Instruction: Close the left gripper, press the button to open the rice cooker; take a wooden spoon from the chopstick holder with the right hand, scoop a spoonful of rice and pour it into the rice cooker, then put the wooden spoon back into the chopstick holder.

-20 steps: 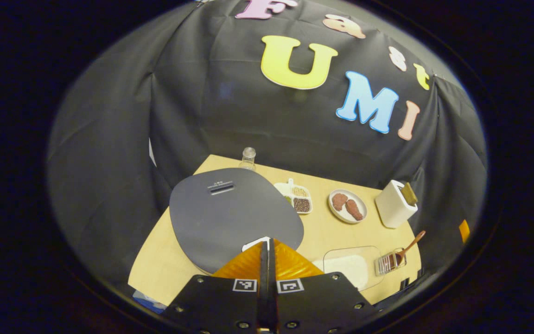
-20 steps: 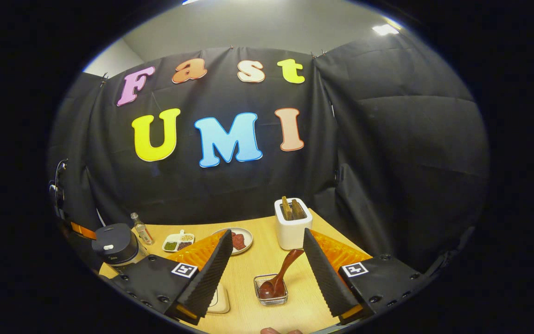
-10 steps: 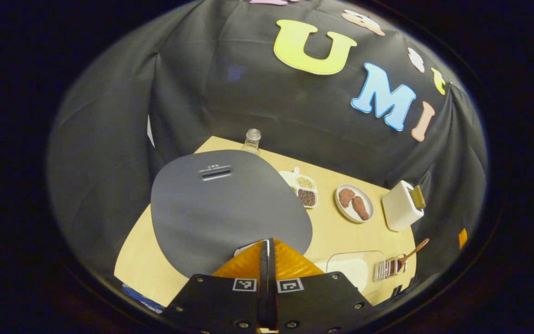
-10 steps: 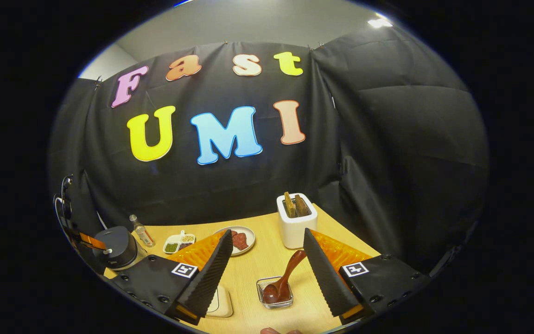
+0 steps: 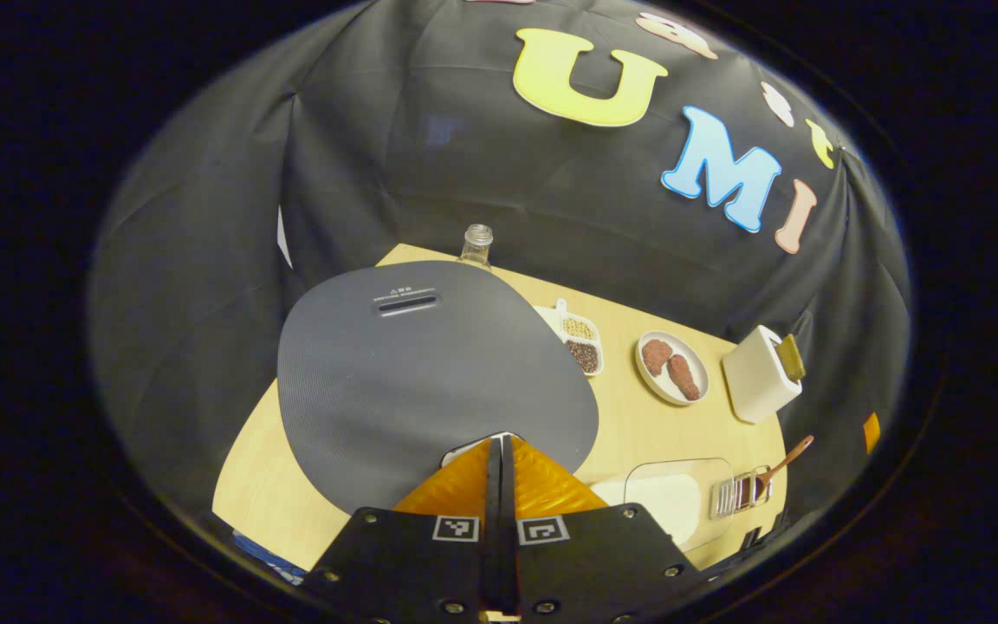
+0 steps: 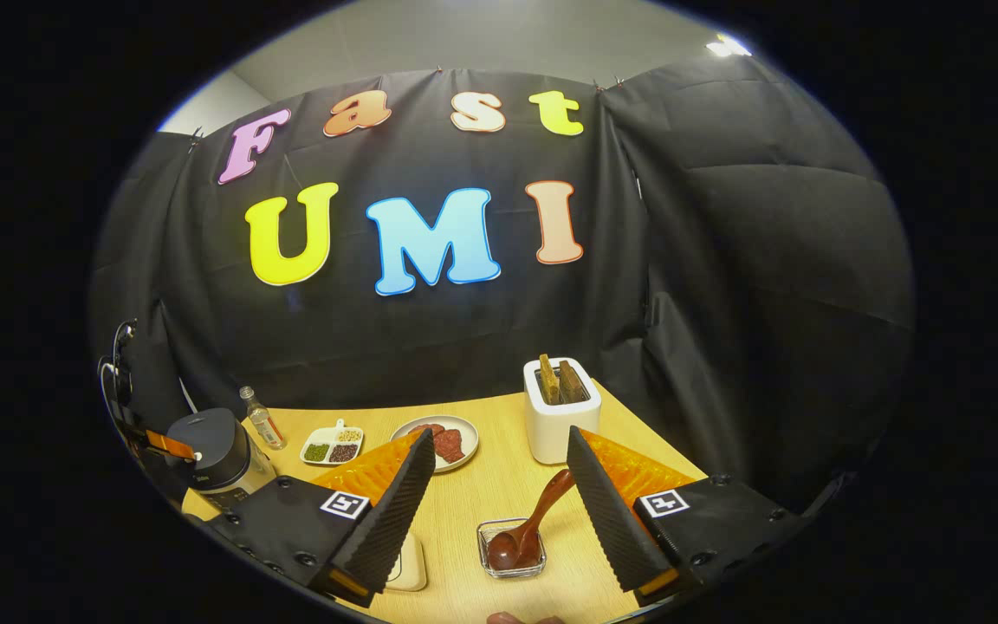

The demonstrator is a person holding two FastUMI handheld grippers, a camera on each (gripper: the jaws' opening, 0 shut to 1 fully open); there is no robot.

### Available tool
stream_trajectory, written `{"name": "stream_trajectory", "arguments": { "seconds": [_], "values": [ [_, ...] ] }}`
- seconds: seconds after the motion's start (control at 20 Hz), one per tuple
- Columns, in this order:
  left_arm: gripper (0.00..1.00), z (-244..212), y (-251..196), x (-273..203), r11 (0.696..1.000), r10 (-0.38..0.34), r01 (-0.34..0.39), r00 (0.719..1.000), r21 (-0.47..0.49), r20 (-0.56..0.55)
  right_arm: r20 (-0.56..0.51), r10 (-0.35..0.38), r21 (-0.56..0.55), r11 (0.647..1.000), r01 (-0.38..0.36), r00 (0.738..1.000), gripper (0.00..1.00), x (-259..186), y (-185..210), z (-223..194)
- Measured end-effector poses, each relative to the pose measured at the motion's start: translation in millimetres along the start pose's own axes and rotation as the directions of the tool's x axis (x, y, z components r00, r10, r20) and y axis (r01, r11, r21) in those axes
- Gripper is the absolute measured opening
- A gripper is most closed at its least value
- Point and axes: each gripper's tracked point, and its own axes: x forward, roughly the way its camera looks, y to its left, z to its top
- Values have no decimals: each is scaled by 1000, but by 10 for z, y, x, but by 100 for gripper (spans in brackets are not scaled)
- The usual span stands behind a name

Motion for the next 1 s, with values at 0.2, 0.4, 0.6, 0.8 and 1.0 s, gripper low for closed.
{"name": "stream_trajectory", "arguments": {
  "seconds": [0.2,0.4,0.6,0.8,1.0],
  "values": [
    [2,-20,-4,5,999,16,-17,1000,29,22,27,3,-23,1000,-3,1000,93,-15,1,63],
    [2,-28,-16,-9,999,34,-35,999,32,33,13,24,-3,1000,-24,1000,93,10,28,22],
    [2,-29,-20,-39,999,40,-40,997,-3,65,14,24,4,1000,-24,1000,93,-58,-24,14],
    [2,-7,-32,-87,998,59,-61,994,17,94,27,1,15,1000,-1,1000,98,-178,-153,21],
    [2,131,-82,-235,989,90,-109,981,101,169,30,-27,20,999,26,999,98,-313,-287,-5]
  ]
}}
